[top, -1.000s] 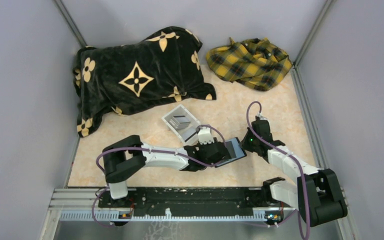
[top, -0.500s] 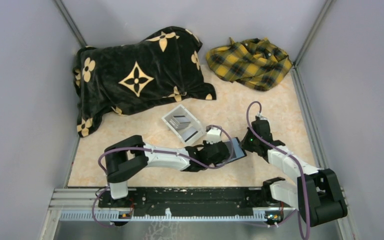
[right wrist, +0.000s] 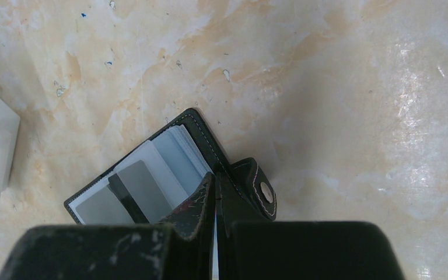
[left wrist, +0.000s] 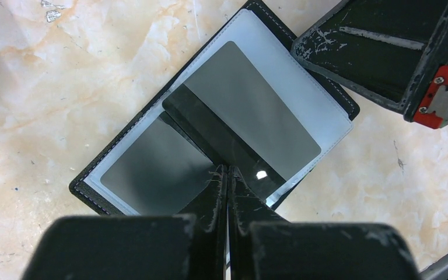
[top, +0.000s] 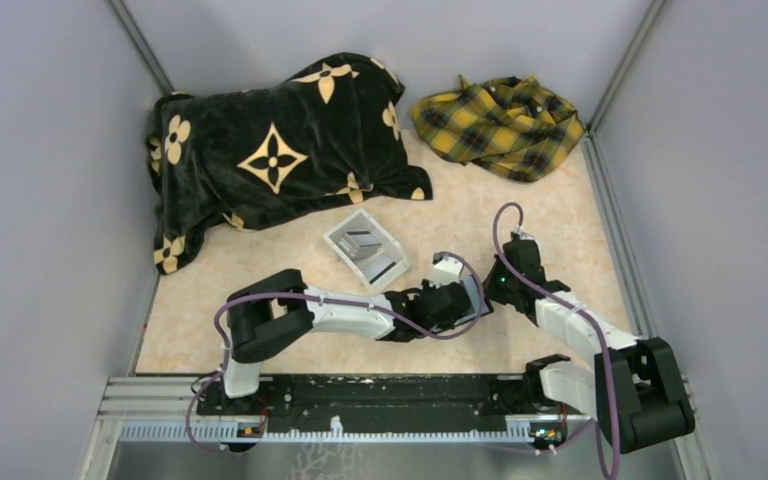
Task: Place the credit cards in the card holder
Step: Insert the credit card into the card holder.
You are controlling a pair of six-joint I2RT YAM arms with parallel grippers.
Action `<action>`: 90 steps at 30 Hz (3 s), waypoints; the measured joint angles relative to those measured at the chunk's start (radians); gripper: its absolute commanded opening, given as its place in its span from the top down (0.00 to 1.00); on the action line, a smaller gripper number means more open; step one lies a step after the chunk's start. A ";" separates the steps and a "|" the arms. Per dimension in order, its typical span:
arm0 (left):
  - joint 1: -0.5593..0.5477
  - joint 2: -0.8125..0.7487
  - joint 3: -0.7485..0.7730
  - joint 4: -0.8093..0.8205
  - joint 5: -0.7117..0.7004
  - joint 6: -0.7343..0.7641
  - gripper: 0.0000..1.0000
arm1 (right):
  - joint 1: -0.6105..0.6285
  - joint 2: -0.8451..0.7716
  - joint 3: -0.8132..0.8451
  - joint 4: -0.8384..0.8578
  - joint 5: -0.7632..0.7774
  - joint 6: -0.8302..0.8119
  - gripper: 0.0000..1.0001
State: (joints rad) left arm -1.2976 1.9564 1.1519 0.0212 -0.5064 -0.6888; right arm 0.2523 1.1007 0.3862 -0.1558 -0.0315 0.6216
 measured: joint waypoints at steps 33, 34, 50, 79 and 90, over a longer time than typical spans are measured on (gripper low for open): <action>-0.055 -0.040 -0.082 0.066 -0.088 0.076 1.00 | 0.000 0.000 0.000 0.001 0.000 0.000 1.00; -0.055 -0.037 -0.080 0.066 -0.088 0.077 1.00 | 0.000 0.000 0.000 0.001 0.000 0.000 1.00; -0.055 0.027 -0.025 0.122 -0.084 0.118 0.95 | 0.000 0.000 -0.001 0.002 0.000 0.000 1.00; -0.055 0.005 -0.056 0.132 -0.148 0.139 1.00 | 0.000 0.002 0.000 0.002 0.000 -0.001 1.00; -0.055 0.008 -0.056 0.130 -0.145 0.139 0.99 | 0.000 0.004 0.000 0.003 -0.001 -0.001 1.00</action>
State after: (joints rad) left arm -1.3525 1.9640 1.0962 0.1509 -0.6514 -0.5495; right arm 0.2523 1.1046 0.3859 -0.1524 -0.0322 0.6209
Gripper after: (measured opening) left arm 0.006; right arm 0.005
